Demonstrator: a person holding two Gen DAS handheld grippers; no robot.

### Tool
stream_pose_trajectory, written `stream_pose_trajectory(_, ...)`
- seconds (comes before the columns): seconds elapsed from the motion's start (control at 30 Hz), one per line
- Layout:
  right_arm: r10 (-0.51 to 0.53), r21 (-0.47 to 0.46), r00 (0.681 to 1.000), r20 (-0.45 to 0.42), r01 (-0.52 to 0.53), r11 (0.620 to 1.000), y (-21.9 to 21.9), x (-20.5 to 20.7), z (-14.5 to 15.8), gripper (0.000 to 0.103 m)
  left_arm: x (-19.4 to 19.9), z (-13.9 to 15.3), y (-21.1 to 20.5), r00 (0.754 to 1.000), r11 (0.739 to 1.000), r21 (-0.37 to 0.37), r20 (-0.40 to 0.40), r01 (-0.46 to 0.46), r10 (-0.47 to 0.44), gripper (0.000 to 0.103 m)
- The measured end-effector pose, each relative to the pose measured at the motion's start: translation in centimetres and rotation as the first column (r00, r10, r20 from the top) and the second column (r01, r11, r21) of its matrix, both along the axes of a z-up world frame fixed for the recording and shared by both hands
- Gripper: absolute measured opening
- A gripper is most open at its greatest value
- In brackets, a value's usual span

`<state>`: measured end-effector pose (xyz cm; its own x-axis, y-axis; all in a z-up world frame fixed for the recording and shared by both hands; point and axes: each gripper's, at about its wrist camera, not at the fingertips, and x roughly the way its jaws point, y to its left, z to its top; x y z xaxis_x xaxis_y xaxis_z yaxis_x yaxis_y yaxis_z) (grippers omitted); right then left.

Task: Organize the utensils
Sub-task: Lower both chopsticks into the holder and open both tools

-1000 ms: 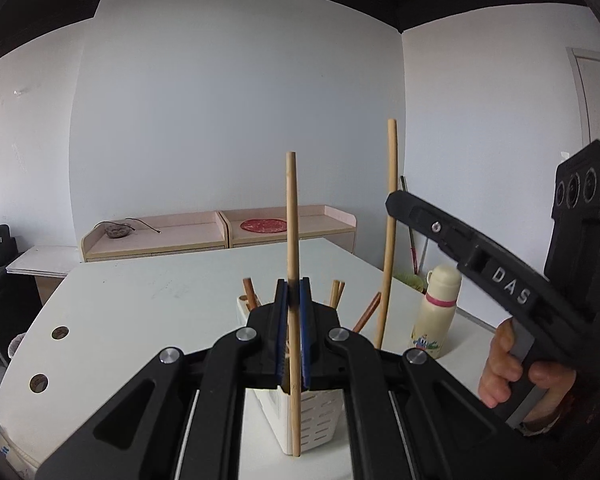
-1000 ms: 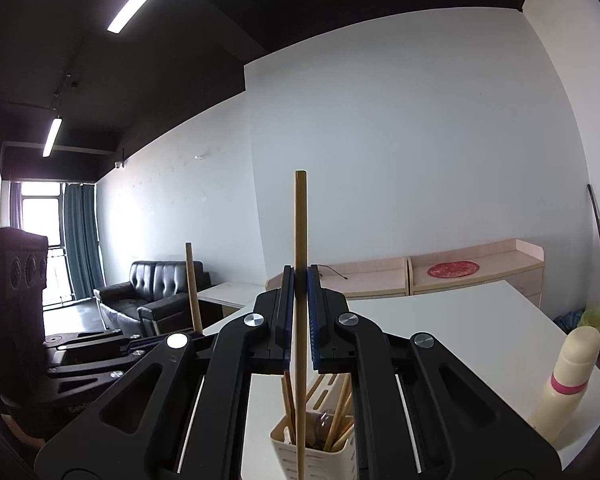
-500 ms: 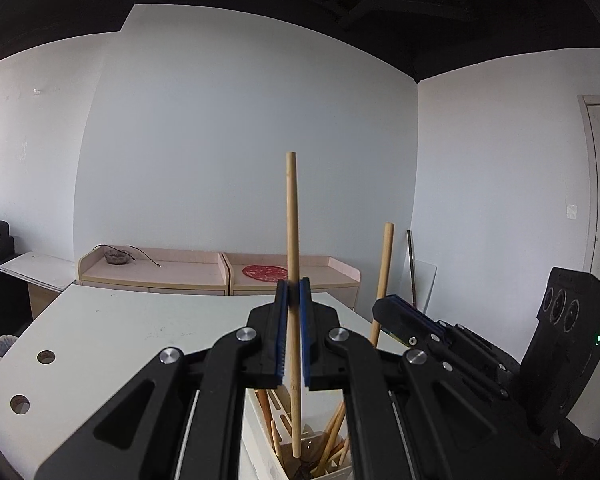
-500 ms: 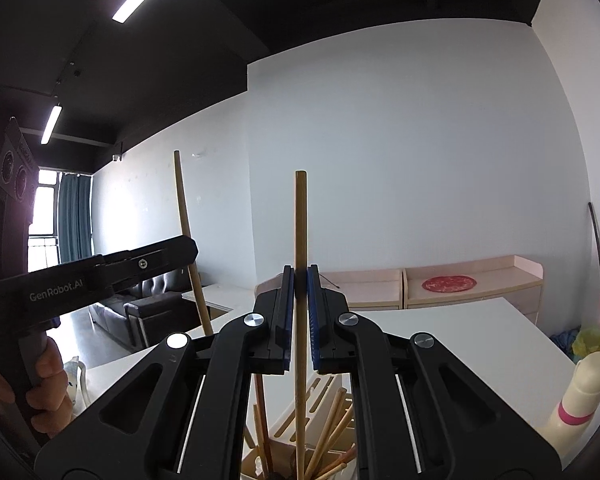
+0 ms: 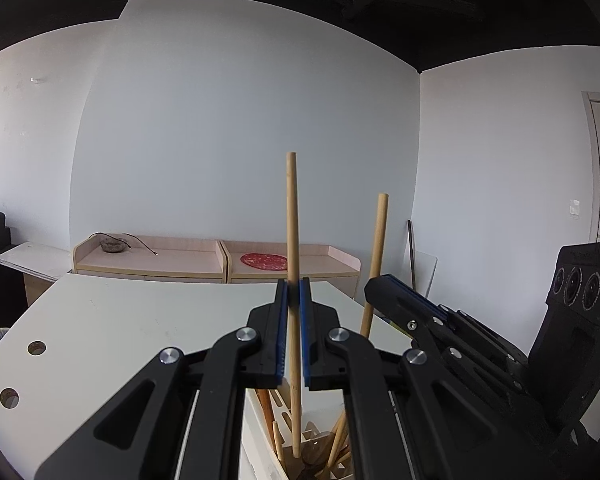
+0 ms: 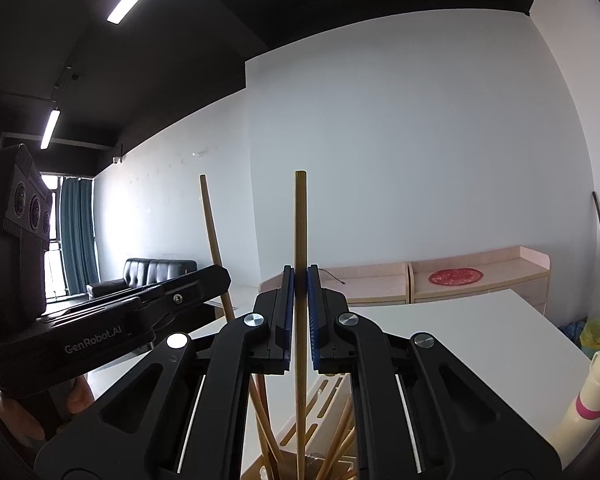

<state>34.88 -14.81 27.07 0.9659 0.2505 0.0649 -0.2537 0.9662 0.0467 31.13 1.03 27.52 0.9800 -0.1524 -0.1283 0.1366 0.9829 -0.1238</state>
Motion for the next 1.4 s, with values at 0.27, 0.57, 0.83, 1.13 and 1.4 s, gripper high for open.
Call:
stream_pose_trajectory(0.27,0.001,-0.026,1.000,-0.024,-0.002,1.000,0.0,0.4,-1.2,0.006,1.2,-1.0,0.4,0.999,1.000,-0.005,-0.025,0.027,-0.027,0.006)
stream_pose_trajectory(0.57,0.021,-0.018,0.997,-0.072,-0.022,1.000,-0.6,0.3,-2.7,0.006,1.0,-2.9,-0.6,0.998,0.998,0.051,-0.061,0.035,-0.032,0.006)
stream_pose_trajectory(0.83,0.031,-0.016,0.995,-0.098,-0.033,0.999,-1.0,-0.5,-3.2,0.012,0.7,-4.4,-1.4,0.994,0.993,0.114,-0.106,0.033,-0.021,0.013)
stream_pose_trajectory(1.13,0.060,0.011,0.997,-0.056,-0.059,0.998,-2.0,-4.3,-2.2,0.028,-2.2,-3.5,-0.1,0.999,0.998,0.064,-0.052,0.001,0.002,0.039)
stream_pose_trajectory(1.4,0.067,0.029,0.995,-0.075,-0.064,0.997,-3.6,-9.0,-4.0,0.054,-7.3,-5.5,0.4,0.999,0.998,0.057,-0.025,-0.029,0.031,0.074)
